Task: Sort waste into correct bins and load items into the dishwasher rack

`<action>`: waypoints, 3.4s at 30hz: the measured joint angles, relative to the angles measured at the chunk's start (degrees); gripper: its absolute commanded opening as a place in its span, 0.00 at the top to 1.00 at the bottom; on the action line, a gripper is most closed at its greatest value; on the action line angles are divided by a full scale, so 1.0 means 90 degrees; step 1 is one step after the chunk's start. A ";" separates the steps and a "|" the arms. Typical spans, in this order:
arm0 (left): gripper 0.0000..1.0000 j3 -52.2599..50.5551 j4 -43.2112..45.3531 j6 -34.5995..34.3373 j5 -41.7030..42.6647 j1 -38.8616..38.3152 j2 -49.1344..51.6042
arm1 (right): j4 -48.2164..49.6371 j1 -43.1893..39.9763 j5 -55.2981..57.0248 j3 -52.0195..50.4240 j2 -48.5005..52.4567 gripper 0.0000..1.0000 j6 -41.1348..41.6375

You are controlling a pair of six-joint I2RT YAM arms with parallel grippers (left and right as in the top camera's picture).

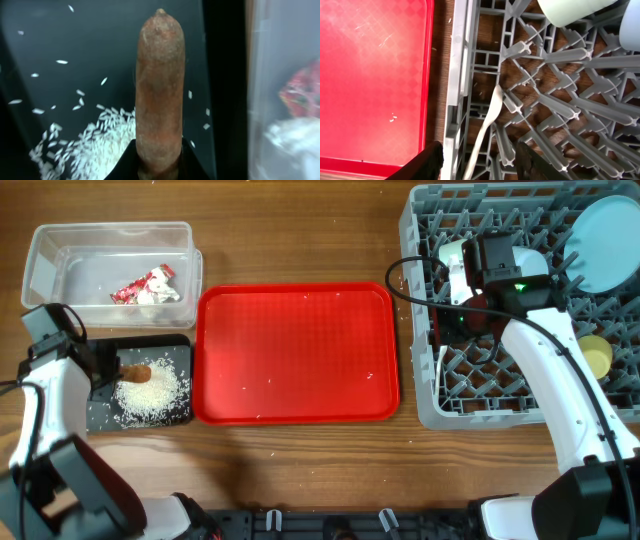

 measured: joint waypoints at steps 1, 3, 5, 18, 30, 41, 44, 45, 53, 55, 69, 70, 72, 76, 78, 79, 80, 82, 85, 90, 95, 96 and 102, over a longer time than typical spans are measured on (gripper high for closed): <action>0.89 0.0000 0.0061 0.0005 0.0000 0.0000 0.0151 | -0.0010 0.0000 0.0002 0.0000 0.0000 0.51 0.0000; 0.84 0.0000 0.0214 0.0005 -0.0022 0.0002 0.0381 | -0.0015 0.0000 0.0000 0.0000 0.0000 0.51 0.0000; 0.78 0.0000 0.0284 0.0027 -0.0024 0.0000 0.0512 | -0.0015 0.0000 0.0002 0.0000 0.0000 0.51 0.0000; 0.52 0.0000 0.0333 0.0070 -0.0039 0.0000 0.0629 | -0.0007 0.0000 0.0000 0.0000 0.0000 0.48 0.0012; 0.01 0.1277 -0.0369 0.2356 0.0901 -0.1666 -0.0510 | 0.1751 0.0000 -0.1732 0.0010 -0.0155 0.04 0.0168; 0.00 0.1642 -0.3725 0.3755 0.0770 -0.3611 -0.0527 | -0.0068 -0.0466 -0.1571 0.0029 -0.0219 0.00 0.0578; 0.00 0.1622 -0.4075 0.3883 0.0724 -0.3611 -0.0578 | -0.0194 -0.0500 -0.1440 0.0010 -0.0559 0.00 0.0602; 0.00 0.1562 -0.3980 0.3908 0.0724 -0.3626 -0.0670 | -0.0163 -0.0500 -0.1421 -0.0044 -0.0784 0.00 0.0602; 0.00 -0.0206 -0.2023 0.3983 0.0559 -0.4328 -0.3728 | 0.1280 -0.0500 -0.1066 -0.2293 -0.4748 0.00 0.0631; 0.00 -0.0515 -0.1902 0.3983 0.0527 -0.4367 -0.4558 | 0.1253 -0.0500 -0.0945 -0.2579 -0.5581 0.00 0.0653; 0.00 -0.0576 -0.1809 0.3983 0.0459 -0.4367 -0.5690 | 0.0937 -0.0500 -0.0797 -0.2715 -0.6356 0.00 0.0656; 0.00 -0.0576 -0.1809 0.3983 0.0457 -0.4367 -0.5690 | 0.0937 -0.0500 -0.0782 -0.2715 -0.6348 0.00 0.0653; 0.00 -0.0576 -0.1809 0.3983 0.0457 -0.4367 -0.5690 | 0.0937 -0.0500 -0.0782 -0.2715 -0.6348 0.00 0.0656; 0.00 -0.0576 -0.1809 0.3983 0.0457 -0.4367 -0.5690 | 0.0940 -0.0500 -0.0777 -0.2720 -0.6380 0.00 0.0651; 0.00 -0.0576 -0.1812 0.3983 0.0457 -0.4367 -0.5690 | 0.1044 -0.0500 -0.0775 -0.2817 -0.6630 0.00 0.0622; 0.00 -0.0576 -0.1812 0.3985 0.0457 -0.4367 -0.5690 | 0.1275 -0.0500 -0.0772 -0.2963 -0.6878 0.00 0.0568; 0.00 -0.0576 -0.1814 0.3983 0.0457 -0.4367 -0.5690 | 0.1610 -0.0500 -0.0755 -0.3230 -0.7286 0.00 0.0512; 0.00 -0.0578 -0.1824 0.3983 0.0454 -0.4367 -0.5690 | 0.2436 -0.0500 -0.0760 -0.4073 -0.8303 0.00 0.0471; 0.00 -0.0590 -0.1829 0.3983 0.0440 -0.4367 -0.5688 | 0.3563 -0.0500 -0.0792 -0.5304 -0.9481 0.00 0.0432; 0.00 -0.0600 -0.1836 0.3983 0.0435 -0.4367 -0.5685 | 0.5399 -0.0500 -0.0804 -0.6603 -0.9799 0.00 0.0389; 0.00 -0.0602 -0.1831 0.3983 0.0435 -0.4367 -0.5685 | 0.7043 -0.0500 -0.0690 -0.7752 -0.9823 0.00 0.0153; 0.00 -0.0605 -0.1831 0.3983 0.0435 -0.4367 -0.5685 | 0.7159 -0.0500 -0.0685 -0.7876 -0.9828 0.00 0.0100; 0.00 -0.0605 -0.1831 0.3983 0.0435 -0.4367 -0.5688 | 0.6662 -0.0500 -0.0661 -0.8340 -0.9833 0.00 -0.0158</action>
